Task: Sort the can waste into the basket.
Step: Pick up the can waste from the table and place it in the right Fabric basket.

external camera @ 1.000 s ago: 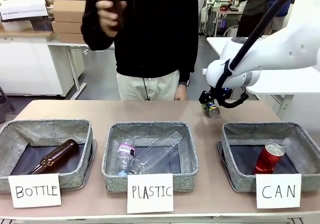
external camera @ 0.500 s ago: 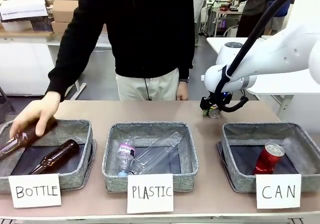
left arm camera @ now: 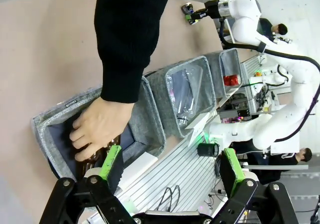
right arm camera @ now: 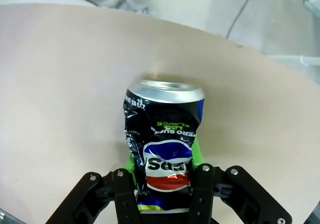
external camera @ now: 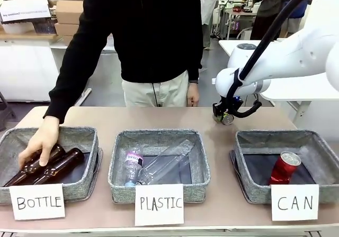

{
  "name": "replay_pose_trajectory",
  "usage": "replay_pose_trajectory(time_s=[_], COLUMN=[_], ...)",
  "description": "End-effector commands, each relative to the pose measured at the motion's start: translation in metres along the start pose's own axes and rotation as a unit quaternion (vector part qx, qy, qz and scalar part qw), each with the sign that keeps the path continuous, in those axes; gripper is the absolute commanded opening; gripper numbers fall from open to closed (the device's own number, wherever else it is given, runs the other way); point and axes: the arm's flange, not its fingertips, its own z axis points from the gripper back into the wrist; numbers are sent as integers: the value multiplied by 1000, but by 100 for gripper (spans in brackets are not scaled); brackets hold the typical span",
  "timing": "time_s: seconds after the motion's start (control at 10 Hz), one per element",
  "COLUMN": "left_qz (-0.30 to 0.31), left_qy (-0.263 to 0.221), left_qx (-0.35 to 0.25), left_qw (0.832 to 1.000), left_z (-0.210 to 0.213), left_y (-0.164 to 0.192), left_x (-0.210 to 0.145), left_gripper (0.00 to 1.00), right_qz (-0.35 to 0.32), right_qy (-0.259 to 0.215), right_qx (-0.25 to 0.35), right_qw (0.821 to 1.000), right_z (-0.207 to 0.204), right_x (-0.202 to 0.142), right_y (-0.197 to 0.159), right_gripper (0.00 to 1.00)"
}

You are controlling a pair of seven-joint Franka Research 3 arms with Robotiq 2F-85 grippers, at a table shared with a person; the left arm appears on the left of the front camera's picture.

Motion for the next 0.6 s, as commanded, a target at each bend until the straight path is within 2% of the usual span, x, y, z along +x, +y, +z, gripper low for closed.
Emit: replay_pose_trajectory(time_s=[0.0,0.3,0.4,0.5], left_qz=[-2,-2,-2,-2], left_qy=[3,3,3,3], left_qx=[-1,-1,-1,-1], left_qw=[1000,1000,1000,1000], left_z=[1,1,1,1], left_y=[-3,-3,-3,-3], left_x=[-3,-3,-3,-3], left_gripper=[100,100,100,100], right_qz=[1,-1,14,43], right_qy=[-1,-4,-17,-40], right_qx=[-3,1,4,20], right_qw=[1000,1000,1000,998], right_z=[0,11,33,80], right_x=[-1,-6,-15,-40], right_y=[-4,-10,-16,-31], right_gripper=[0,0,0,0])
